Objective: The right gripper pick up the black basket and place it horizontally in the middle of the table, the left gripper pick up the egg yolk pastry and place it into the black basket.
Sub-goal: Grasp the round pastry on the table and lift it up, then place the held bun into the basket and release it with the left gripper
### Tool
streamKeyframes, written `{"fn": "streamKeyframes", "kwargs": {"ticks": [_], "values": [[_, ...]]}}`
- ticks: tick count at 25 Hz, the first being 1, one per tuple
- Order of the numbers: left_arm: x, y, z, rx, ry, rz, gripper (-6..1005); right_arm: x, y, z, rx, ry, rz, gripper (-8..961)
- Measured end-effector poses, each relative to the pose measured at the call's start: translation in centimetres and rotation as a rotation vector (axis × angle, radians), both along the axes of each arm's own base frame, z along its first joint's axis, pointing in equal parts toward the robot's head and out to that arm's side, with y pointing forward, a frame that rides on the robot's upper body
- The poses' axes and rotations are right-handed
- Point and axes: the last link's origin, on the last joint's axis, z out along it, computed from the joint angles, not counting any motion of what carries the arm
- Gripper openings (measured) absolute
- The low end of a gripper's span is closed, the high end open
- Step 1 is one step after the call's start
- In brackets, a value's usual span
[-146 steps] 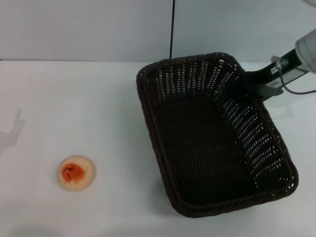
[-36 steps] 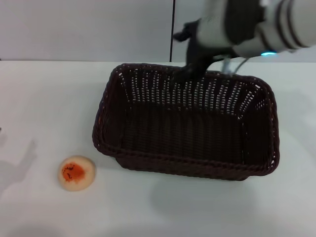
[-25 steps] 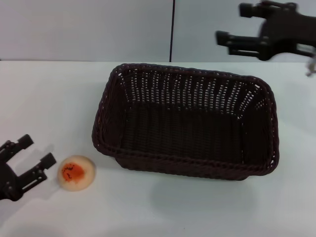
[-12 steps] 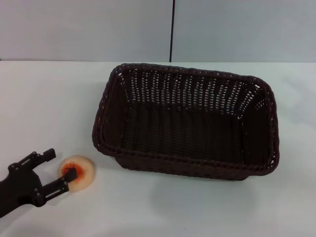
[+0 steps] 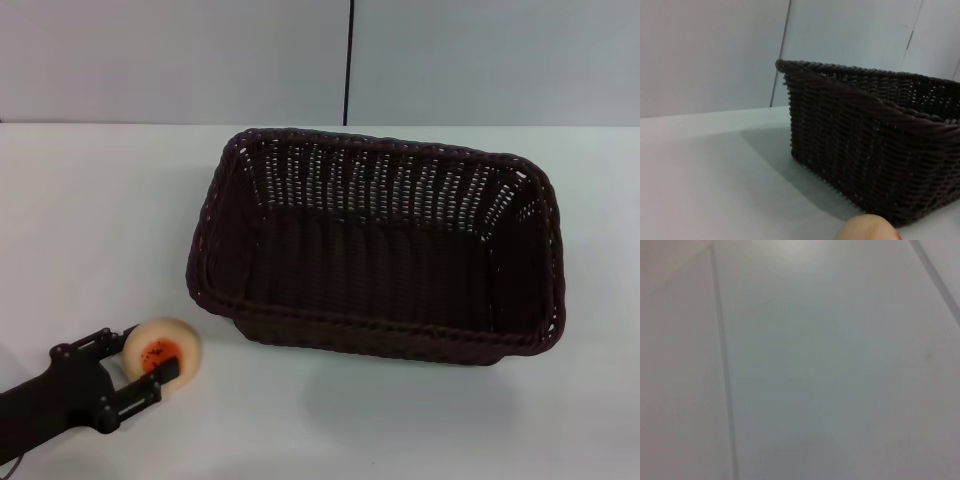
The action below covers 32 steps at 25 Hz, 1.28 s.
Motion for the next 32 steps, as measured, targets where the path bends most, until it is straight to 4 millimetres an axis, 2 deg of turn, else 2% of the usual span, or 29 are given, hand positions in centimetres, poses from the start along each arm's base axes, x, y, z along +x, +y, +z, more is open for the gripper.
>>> {"fn": "streamKeyframes", "kwargs": {"ticks": [4, 10, 15, 17, 19, 21, 22, 23, 26, 27, 28, 32], "values": [[0.2, 0.0, 0.4, 0.035, -0.018, -0.014, 587, 1.2, -0.7, -1.0, 0.051, -0.005, -0.078, 810], [1.4, 0.5, 2.0, 0.146, -0.103, -0.067, 367, 3.3, -1.7, -2.5, 0.114, 0.014, -0.249, 810], [2.6, 1.3, 3.9, 0.257, -0.182, -0.123, 346, 4.1, -2.5, -3.2, 0.134, 0.010, -0.327, 810], [4.0, 2.9, 5.1, 0.358, -0.232, -0.191, 337, 4.3, -2.6, -3.4, 0.125, 0.012, -0.338, 810], [4.7, 3.5, 5.1, 0.363, -0.241, -0.226, 329, 4.3, -2.6, -3.5, 0.123, 0.012, -0.339, 810], [6.3, 4.9, 4.3, 0.336, -0.263, -0.289, 320, 4.3, -2.7, -3.6, 0.117, 0.011, -0.338, 810], [7.8, 6.2, 3.0, 0.292, -0.278, -0.332, 273, 4.2, -2.7, -3.7, 0.111, 0.011, -0.336, 810], [7.8, 6.2, 3.0, 0.292, -0.278, -0.332, 267, 4.2, -2.7, -3.7, 0.111, 0.011, -0.336, 810], [10.2, 8.0, 0.9, 0.225, -0.298, -0.383, 247, 4.2, -2.7, -3.8, 0.108, 0.012, -0.334, 810], [11.6, 8.9, -0.5, 0.183, -0.313, -0.402, 241, 4.1, -2.8, -3.8, 0.108, 0.014, -0.331, 810], [11.6, 8.9, -0.5, 0.183, -0.313, -0.402, 234, 4.1, -2.8, -3.8, 0.108, 0.014, -0.331, 810], [13.9, 10.6, -2.9, 0.104, -0.307, -0.395, 200, 4.1, -2.9, -4.0, 0.106, 0.019, -0.332, 809]]}}
